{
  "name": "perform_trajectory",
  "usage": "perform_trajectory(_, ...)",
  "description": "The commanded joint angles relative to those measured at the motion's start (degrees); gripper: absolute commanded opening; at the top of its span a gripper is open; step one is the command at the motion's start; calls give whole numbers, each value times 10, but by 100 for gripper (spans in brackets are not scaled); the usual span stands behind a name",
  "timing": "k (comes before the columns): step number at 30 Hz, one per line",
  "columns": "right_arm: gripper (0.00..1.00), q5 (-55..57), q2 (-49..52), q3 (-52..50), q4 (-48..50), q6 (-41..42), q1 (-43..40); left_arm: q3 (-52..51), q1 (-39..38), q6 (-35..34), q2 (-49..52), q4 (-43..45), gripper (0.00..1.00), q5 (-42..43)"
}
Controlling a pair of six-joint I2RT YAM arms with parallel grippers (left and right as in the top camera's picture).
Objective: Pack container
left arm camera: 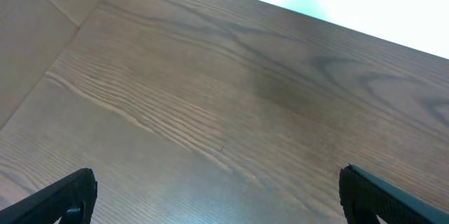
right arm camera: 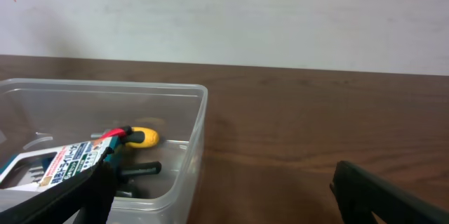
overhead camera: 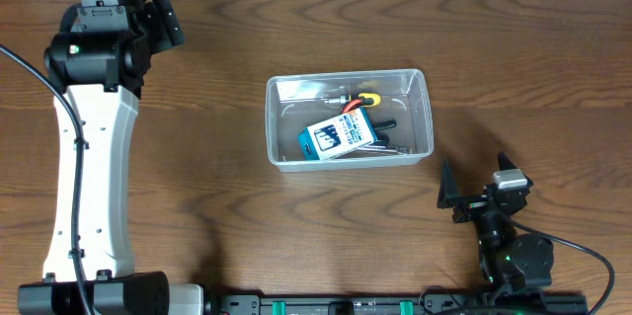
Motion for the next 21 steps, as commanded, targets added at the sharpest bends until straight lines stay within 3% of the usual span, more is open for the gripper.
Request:
perform_trajectory(1,99,4,-5,-2,-1,-1,-8,-2,2,-3,-13,1,98,-2)
perform_trajectory(16,99,4,-5,-2,-1,-1,-8,-2,2,-10,-379,0,98,-3)
perform_trajectory(21,99,4,-5,-2,-1,-1,-8,-3,2,-12,-487,-51,98,-1)
